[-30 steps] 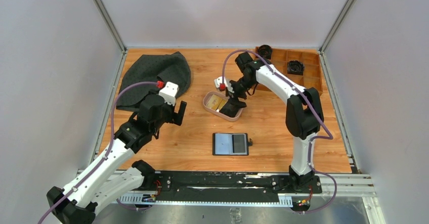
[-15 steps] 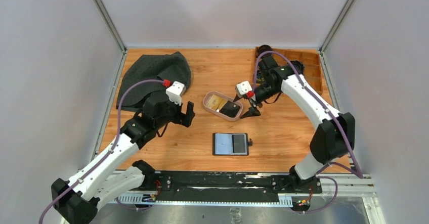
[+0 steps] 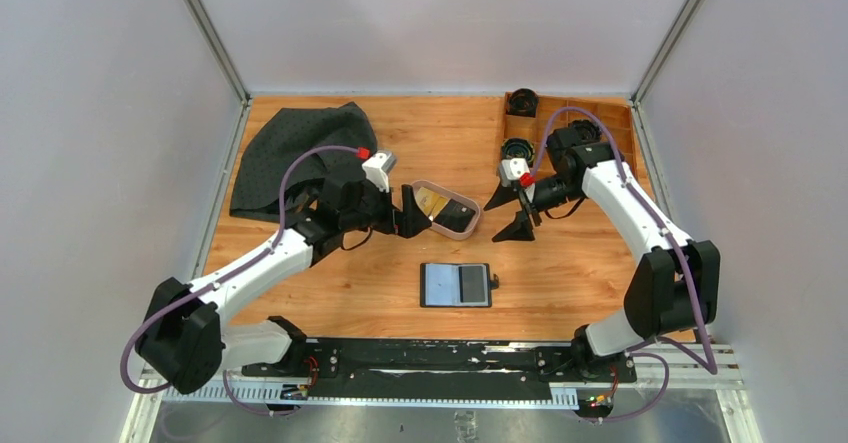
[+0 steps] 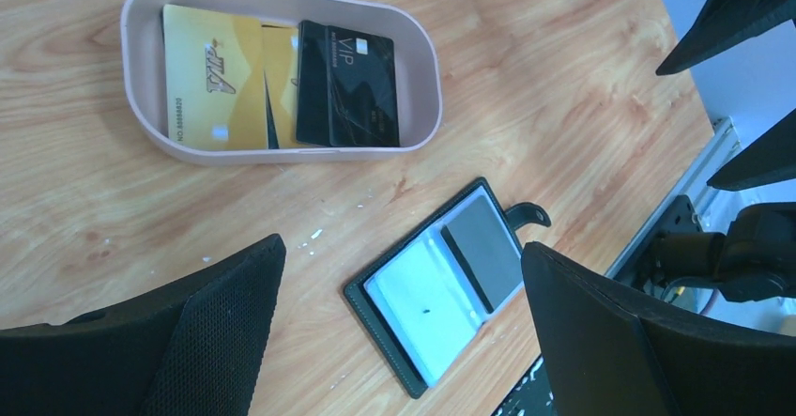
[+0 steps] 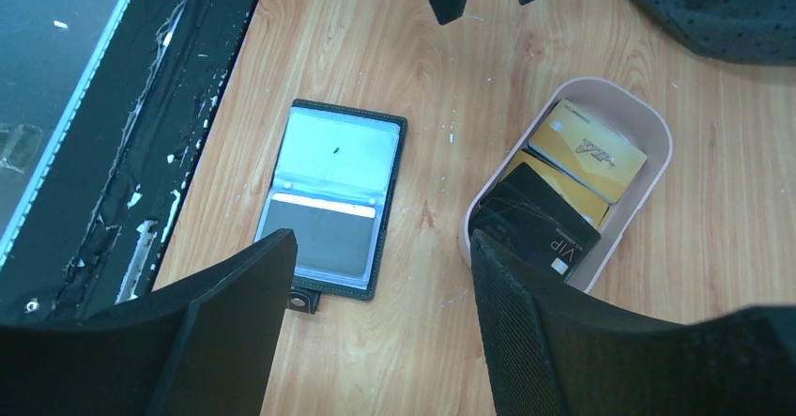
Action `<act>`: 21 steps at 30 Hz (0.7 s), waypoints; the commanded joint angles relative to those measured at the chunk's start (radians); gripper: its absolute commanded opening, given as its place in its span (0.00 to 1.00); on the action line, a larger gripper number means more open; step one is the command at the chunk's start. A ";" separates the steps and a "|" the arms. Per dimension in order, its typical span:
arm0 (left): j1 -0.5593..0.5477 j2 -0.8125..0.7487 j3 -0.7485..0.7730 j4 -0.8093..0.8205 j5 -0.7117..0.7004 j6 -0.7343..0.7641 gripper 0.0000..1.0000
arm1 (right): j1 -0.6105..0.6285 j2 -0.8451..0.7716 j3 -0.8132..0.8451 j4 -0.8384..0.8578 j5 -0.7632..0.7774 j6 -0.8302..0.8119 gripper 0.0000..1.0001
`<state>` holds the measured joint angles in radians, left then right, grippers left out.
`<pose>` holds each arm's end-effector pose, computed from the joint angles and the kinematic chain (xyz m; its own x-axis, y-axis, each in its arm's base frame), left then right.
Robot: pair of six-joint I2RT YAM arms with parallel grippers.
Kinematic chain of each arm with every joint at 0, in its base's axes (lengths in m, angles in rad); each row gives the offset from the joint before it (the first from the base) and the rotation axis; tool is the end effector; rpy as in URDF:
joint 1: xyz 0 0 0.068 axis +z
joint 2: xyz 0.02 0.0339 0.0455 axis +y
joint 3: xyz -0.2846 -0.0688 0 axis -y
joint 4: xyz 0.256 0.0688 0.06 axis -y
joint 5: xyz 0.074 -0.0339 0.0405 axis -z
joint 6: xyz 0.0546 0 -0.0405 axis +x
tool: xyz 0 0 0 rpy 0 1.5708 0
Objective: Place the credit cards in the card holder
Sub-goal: Pick up the credit card from the storage box.
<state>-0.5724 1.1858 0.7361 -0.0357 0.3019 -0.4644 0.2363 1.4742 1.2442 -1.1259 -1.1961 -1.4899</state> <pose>0.2277 -0.1660 0.2612 -0.6813 -0.0697 -0.7287 0.4844 0.7034 -0.5202 0.2560 0.1139 0.3050 0.2010 -0.3268 -0.9235 -0.9693 -0.2030 -0.1391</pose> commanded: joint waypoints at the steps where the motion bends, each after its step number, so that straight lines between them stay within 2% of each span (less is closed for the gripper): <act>1: 0.003 0.025 0.045 0.056 0.057 -0.020 1.00 | -0.028 0.029 0.009 -0.025 -0.059 0.063 0.71; 12: 0.002 0.135 0.091 0.057 0.123 -0.022 0.95 | -0.031 0.054 0.014 -0.029 -0.062 0.077 0.70; 21: -0.007 0.287 0.196 0.057 0.137 -0.025 0.93 | -0.031 0.081 0.022 -0.029 -0.045 0.093 0.67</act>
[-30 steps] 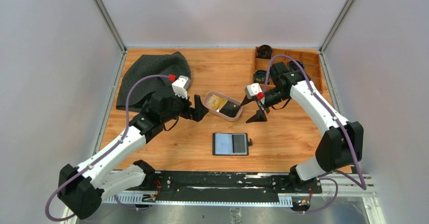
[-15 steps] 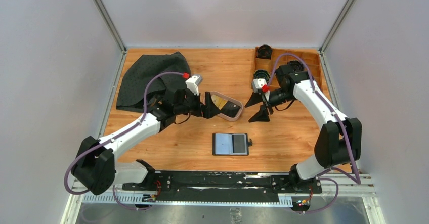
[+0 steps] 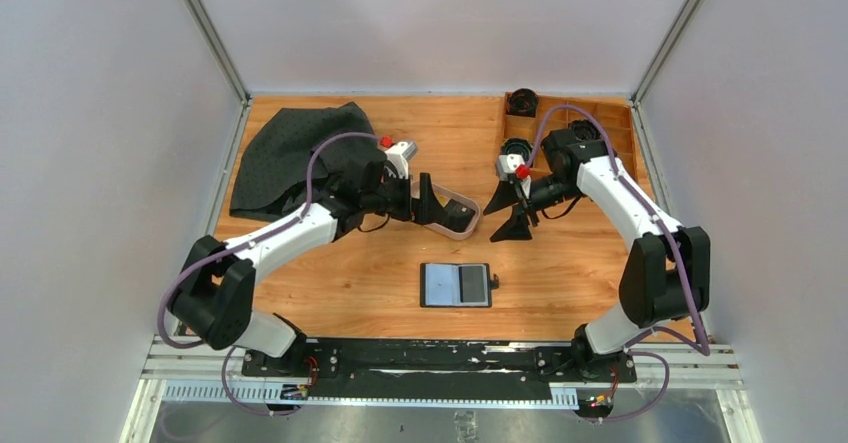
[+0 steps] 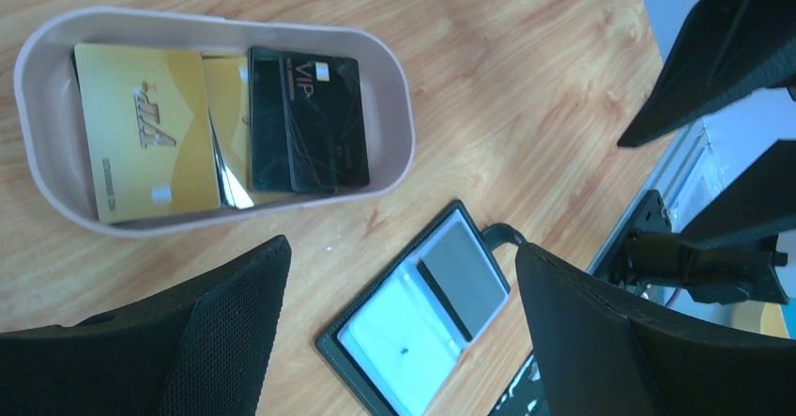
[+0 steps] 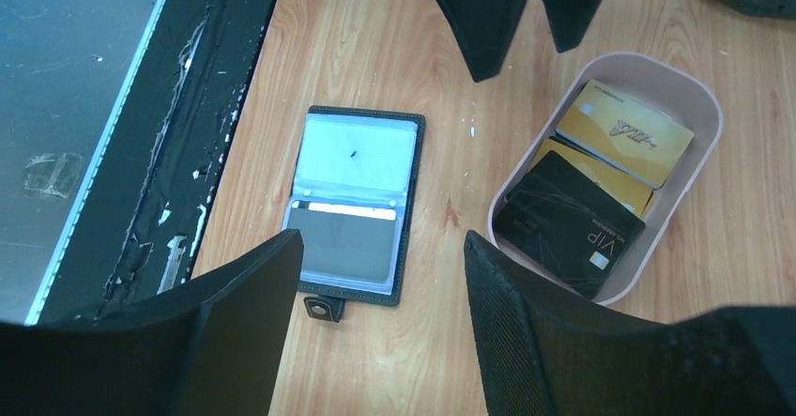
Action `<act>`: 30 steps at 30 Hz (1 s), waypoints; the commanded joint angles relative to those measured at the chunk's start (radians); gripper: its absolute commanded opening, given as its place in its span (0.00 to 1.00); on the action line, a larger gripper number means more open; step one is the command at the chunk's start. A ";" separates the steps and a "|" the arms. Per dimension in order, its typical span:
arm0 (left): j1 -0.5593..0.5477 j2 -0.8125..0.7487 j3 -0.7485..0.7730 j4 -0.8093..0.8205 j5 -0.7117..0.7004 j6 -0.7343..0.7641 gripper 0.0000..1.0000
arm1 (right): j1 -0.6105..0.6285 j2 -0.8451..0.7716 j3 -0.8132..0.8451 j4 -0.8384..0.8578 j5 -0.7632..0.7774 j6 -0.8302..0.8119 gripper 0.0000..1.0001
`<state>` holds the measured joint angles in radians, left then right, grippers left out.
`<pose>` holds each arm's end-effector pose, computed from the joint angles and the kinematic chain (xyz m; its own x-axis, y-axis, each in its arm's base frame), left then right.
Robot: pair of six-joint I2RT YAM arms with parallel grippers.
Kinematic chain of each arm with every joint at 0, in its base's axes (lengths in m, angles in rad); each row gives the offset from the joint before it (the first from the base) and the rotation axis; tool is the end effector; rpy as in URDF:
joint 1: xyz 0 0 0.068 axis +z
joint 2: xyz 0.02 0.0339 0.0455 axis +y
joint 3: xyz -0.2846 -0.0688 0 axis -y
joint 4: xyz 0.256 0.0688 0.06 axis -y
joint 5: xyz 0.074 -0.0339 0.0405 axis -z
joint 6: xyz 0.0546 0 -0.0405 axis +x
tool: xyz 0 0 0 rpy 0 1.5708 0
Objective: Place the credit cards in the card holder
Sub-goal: Pick up the credit card from the storage box.
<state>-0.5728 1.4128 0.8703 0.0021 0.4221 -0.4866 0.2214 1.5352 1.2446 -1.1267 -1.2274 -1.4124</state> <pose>0.2666 -0.1985 0.2501 -0.7514 -0.0230 -0.6594 0.4958 0.6397 -0.5873 0.2682 0.1131 0.2908 0.0596 -0.3274 -0.9430 -0.9859 -0.1675 -0.0042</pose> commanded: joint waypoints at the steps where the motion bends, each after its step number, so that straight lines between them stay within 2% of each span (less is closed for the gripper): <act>1: -0.008 0.079 0.080 0.019 0.011 -0.004 0.93 | -0.017 0.024 0.025 -0.028 -0.010 0.022 0.67; 5: -0.022 0.161 0.145 -0.012 -0.017 -0.002 0.91 | -0.019 0.041 0.036 -0.028 -0.001 0.044 0.65; 9: -0.057 0.278 0.281 -0.149 -0.078 0.062 0.88 | -0.019 0.057 0.043 -0.029 0.007 0.057 0.63; 12: -0.065 0.374 0.354 -0.201 -0.074 0.077 0.76 | -0.023 0.063 0.054 -0.028 0.015 0.080 0.62; 14: -0.069 0.420 0.391 -0.234 -0.085 0.089 0.71 | -0.025 0.066 0.057 -0.028 0.018 0.086 0.61; 19: -0.073 0.490 0.473 -0.297 -0.101 0.114 0.71 | -0.031 0.069 0.056 -0.029 0.018 0.087 0.61; 30: -0.073 0.583 0.530 -0.299 -0.056 0.104 0.71 | -0.031 0.068 0.056 -0.030 0.019 0.089 0.60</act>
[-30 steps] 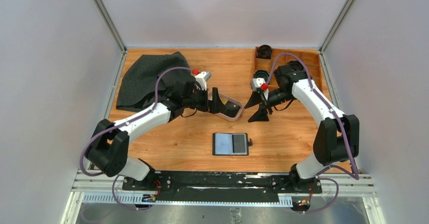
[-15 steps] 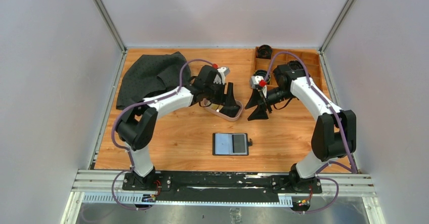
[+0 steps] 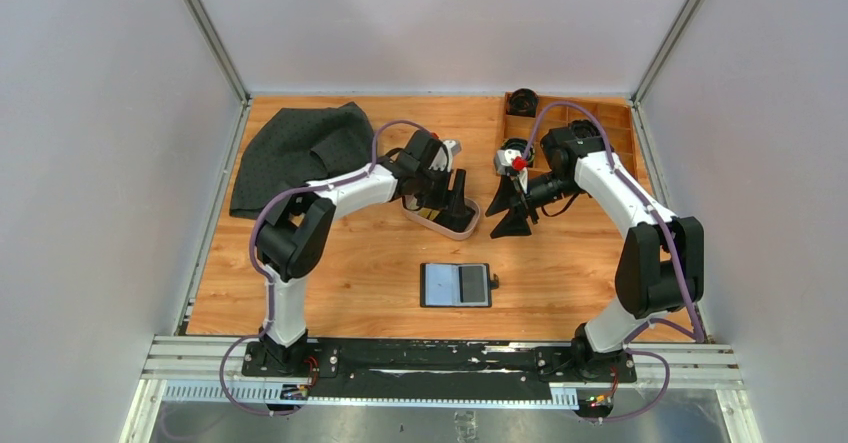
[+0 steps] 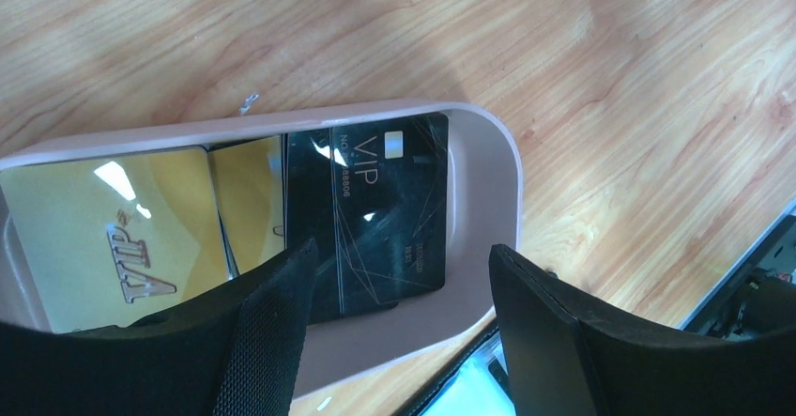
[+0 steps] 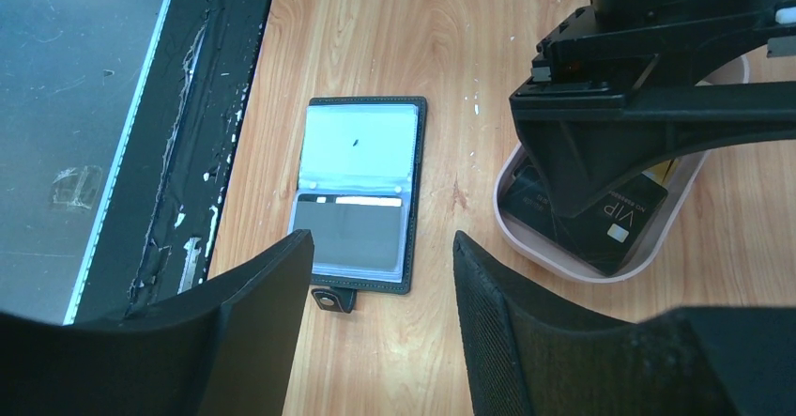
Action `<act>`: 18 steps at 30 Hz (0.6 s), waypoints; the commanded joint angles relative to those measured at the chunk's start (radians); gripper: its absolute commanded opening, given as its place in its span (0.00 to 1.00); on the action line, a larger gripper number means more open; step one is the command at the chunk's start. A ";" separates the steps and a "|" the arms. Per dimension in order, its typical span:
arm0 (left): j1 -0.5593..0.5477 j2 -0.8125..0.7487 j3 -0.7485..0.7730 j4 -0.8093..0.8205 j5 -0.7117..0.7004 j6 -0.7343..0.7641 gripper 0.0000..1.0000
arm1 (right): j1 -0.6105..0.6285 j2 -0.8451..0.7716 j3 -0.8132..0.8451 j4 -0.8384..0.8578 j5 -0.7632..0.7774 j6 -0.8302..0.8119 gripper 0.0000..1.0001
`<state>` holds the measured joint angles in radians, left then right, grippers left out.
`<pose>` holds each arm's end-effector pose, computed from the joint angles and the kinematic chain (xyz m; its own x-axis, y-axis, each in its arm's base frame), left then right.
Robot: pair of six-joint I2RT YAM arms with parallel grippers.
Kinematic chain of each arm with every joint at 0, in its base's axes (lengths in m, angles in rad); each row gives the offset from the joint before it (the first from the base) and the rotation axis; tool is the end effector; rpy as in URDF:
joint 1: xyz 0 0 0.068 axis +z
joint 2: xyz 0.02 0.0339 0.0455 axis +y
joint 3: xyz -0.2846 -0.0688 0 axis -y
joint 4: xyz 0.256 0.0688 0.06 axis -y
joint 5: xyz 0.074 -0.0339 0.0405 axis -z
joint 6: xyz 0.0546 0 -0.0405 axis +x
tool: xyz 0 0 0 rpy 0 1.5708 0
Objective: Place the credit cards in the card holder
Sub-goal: Pick up the credit card from the storage box.
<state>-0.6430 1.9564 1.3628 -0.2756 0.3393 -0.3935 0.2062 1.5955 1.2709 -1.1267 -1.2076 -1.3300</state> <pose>0.3523 -0.2866 0.1879 -0.8473 0.1830 -0.4986 0.4466 0.7536 -0.4823 0.2831 0.1114 0.2805 -0.0552 -0.3640 -0.9298 -0.9872 -0.1199 0.1056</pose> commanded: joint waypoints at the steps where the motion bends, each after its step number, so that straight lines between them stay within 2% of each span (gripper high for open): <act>1: -0.003 0.045 0.042 -0.022 0.028 0.010 0.71 | -0.016 0.008 0.030 -0.029 -0.001 0.006 0.60; 13: -0.013 0.111 0.074 -0.050 0.067 0.003 0.72 | -0.018 0.008 0.029 -0.029 0.001 0.006 0.60; 18: -0.015 0.101 0.034 0.019 0.132 -0.048 0.71 | -0.018 0.007 0.031 -0.029 0.000 0.006 0.60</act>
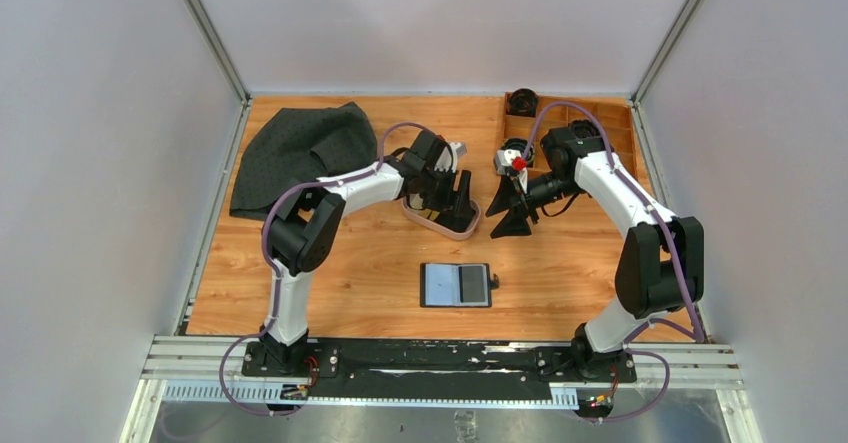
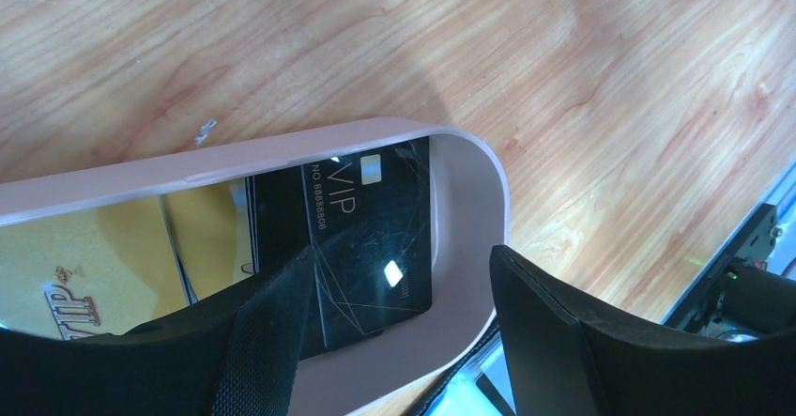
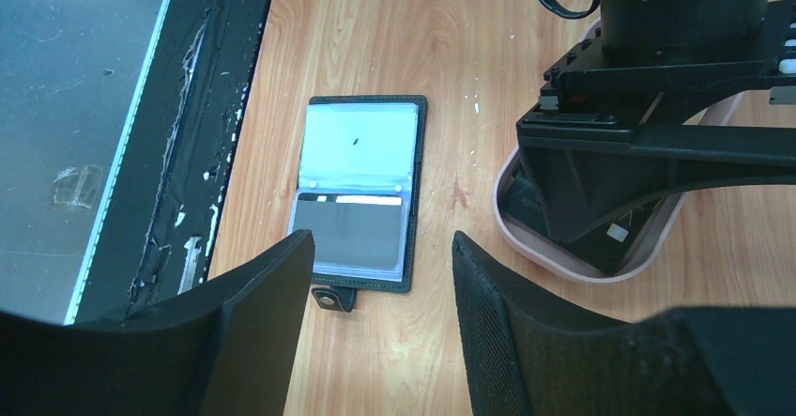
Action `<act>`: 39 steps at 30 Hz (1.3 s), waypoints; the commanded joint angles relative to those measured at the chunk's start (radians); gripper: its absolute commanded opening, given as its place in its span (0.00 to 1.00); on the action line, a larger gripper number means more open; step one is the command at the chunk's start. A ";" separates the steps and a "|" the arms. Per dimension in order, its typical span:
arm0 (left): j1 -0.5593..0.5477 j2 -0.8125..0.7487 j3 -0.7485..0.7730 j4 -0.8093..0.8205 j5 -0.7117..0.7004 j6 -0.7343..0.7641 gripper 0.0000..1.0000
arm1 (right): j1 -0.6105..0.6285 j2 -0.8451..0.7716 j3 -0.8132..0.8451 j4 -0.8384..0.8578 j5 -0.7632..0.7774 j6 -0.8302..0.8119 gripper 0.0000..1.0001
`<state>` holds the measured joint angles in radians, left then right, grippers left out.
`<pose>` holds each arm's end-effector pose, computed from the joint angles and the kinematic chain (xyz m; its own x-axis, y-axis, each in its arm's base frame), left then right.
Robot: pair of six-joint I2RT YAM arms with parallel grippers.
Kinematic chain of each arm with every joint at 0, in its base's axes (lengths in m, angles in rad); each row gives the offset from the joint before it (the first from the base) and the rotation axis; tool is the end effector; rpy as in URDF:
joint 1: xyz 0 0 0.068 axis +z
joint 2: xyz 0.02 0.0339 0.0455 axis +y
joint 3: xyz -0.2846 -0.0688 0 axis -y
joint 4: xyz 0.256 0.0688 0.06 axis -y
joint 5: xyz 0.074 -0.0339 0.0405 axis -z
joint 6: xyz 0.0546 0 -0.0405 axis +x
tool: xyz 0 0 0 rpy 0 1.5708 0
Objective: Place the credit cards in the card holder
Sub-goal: Pick up the credit card from the storage box.
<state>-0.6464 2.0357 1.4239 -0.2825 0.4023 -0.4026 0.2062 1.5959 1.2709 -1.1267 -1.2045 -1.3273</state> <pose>0.3618 -0.2998 0.1731 -0.8665 0.2022 -0.4564 0.4461 0.7240 -0.5262 0.2832 0.1113 0.2802 -0.0578 -0.3672 -0.9283 -0.9871 -0.1182 0.1082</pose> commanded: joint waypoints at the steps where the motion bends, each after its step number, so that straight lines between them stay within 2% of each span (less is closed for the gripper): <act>1: -0.012 0.018 -0.032 0.039 0.082 -0.053 0.70 | -0.018 0.007 0.031 -0.028 -0.003 0.004 0.60; 21: -0.012 -0.045 -0.074 0.262 0.266 -0.222 0.63 | -0.020 0.010 0.033 -0.033 -0.003 0.004 0.59; 34: -0.045 -0.028 -0.062 0.278 0.329 -0.255 0.59 | -0.043 0.004 0.036 -0.042 -0.010 0.002 0.59; 39: -0.053 -0.014 -0.071 0.279 0.299 -0.255 0.54 | -0.049 0.001 0.038 -0.045 -0.015 -0.001 0.59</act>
<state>-0.6910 2.0243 1.3621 -0.0154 0.6968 -0.6468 0.1772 1.5963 1.2823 -1.1362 -1.2049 -1.3273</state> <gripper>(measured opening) 0.562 0.595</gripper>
